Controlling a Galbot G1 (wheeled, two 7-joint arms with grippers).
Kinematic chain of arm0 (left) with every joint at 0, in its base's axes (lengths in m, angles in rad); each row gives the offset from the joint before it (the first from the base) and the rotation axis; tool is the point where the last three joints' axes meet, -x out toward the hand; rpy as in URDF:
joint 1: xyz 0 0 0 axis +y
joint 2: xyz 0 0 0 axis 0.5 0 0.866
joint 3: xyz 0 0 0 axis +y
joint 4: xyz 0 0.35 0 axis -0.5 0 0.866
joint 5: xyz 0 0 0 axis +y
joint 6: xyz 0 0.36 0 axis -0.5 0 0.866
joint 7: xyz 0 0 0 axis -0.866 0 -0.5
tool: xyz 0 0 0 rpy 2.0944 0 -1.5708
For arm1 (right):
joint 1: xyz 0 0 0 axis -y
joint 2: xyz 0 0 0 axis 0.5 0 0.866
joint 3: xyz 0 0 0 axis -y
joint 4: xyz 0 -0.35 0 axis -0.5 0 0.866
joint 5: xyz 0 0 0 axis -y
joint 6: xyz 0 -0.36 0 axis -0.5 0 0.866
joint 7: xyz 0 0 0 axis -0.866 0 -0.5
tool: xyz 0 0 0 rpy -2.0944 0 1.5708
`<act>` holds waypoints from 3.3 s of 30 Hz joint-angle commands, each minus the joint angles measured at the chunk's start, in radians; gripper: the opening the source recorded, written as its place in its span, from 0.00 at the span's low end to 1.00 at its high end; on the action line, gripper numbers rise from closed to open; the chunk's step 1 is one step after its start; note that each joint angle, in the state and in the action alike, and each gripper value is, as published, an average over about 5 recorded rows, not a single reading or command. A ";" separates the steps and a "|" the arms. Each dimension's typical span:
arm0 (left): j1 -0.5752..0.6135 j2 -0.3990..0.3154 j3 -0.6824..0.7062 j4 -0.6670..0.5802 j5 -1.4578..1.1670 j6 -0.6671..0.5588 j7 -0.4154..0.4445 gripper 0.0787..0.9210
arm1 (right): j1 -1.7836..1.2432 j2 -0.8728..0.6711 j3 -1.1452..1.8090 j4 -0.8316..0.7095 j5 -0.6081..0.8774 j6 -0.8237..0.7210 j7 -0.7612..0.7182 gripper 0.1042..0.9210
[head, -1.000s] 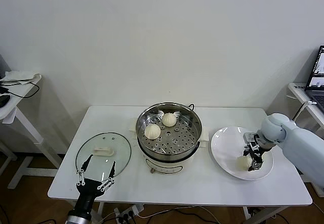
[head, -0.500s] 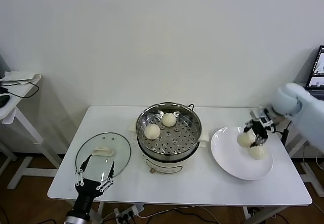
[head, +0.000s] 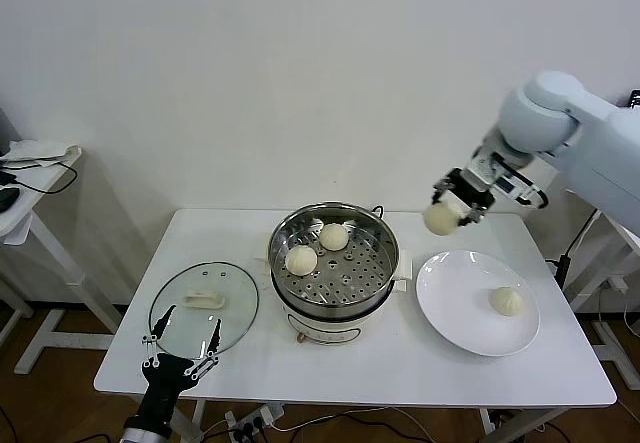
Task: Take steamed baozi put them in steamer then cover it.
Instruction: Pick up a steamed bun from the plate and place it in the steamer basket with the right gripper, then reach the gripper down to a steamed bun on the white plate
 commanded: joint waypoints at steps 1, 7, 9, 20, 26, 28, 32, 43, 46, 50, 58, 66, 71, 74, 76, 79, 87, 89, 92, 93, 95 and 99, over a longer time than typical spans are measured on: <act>-0.002 0.000 -0.010 0.001 -0.005 -0.004 0.002 0.88 | 0.142 0.205 -0.157 0.038 -0.024 0.159 0.077 0.62; -0.008 0.001 -0.022 0.007 -0.018 -0.006 0.005 0.88 | 0.066 0.307 -0.176 -0.042 -0.100 0.230 0.139 0.62; -0.014 0.001 -0.024 0.012 -0.021 -0.006 0.006 0.88 | 0.037 0.327 -0.181 -0.058 -0.112 0.236 0.156 0.62; -0.047 0.002 -0.023 0.047 -0.026 -0.008 0.009 0.88 | -0.065 0.397 -0.216 -0.112 -0.123 0.253 0.209 0.62; -0.050 0.005 -0.030 0.054 -0.030 -0.010 0.012 0.88 | -0.087 0.414 -0.226 -0.113 -0.098 0.249 0.215 0.62; -0.051 0.005 -0.032 0.056 -0.031 -0.010 0.012 0.88 | -0.091 0.418 -0.233 -0.111 -0.088 0.245 0.215 0.62; -0.051 0.005 -0.033 0.059 -0.031 -0.011 0.012 0.88 | -0.102 0.426 -0.242 -0.114 -0.084 0.239 0.213 0.62; -0.050 0.005 -0.040 0.063 -0.031 -0.014 0.013 0.88 | -0.126 0.436 -0.249 -0.121 -0.081 0.223 0.192 0.62; -0.051 0.006 -0.040 0.065 -0.032 -0.014 0.014 0.88 | -0.130 0.435 -0.252 -0.121 -0.082 0.219 0.187 0.62; -0.054 0.005 -0.038 0.066 -0.032 -0.013 0.014 0.88 | -0.135 0.436 -0.251 -0.124 -0.086 0.211 0.182 0.62; -0.053 0.005 -0.037 0.068 -0.031 -0.013 0.014 0.88 | -0.136 0.424 -0.245 -0.125 -0.084 0.191 0.182 0.79; -0.046 0.004 -0.032 0.058 -0.028 -0.011 0.012 0.88 | -0.074 0.315 -0.185 -0.102 0.010 0.155 0.163 0.88; -0.040 0.004 -0.026 0.050 -0.024 -0.011 0.012 0.88 | -0.027 0.167 -0.128 -0.104 0.115 0.038 0.081 0.88; -0.037 0.004 -0.022 0.048 -0.023 -0.013 0.011 0.88 | -0.039 0.058 -0.099 -0.112 0.160 -0.076 0.015 0.88; -0.036 0.003 -0.020 0.046 -0.022 -0.014 0.011 0.88 | -0.067 -0.013 -0.083 -0.119 0.175 -0.144 -0.021 0.88; -0.034 0.004 -0.017 0.045 -0.020 -0.015 0.012 0.88 | -0.129 -0.106 -0.062 -0.139 0.167 -0.215 -0.045 0.88; -0.028 0.004 -0.001 0.041 -0.005 -0.021 0.011 0.88 | -0.469 -0.262 0.205 -0.254 0.023 -0.258 -0.045 0.88; -0.028 0.003 0.004 0.040 -0.002 -0.021 0.009 0.88 | -0.570 -0.264 0.309 -0.291 -0.020 -0.259 -0.037 0.88; -0.026 0.002 0.011 0.037 0.004 -0.022 0.008 0.88 | -0.685 -0.247 0.434 -0.355 -0.090 -0.251 -0.020 0.88; -0.026 0.001 0.013 0.037 0.006 -0.023 0.008 0.88 | -0.707 -0.236 0.464 -0.376 -0.114 -0.245 -0.013 0.88; -0.023 -0.001 0.015 0.037 0.010 -0.026 0.007 0.88 | -0.745 -0.212 0.519 -0.415 -0.157 -0.235 0.001 0.88; -0.017 -0.002 0.016 0.038 0.016 -0.032 0.007 0.88 | -0.794 -0.159 0.596 -0.477 -0.218 -0.222 0.026 0.88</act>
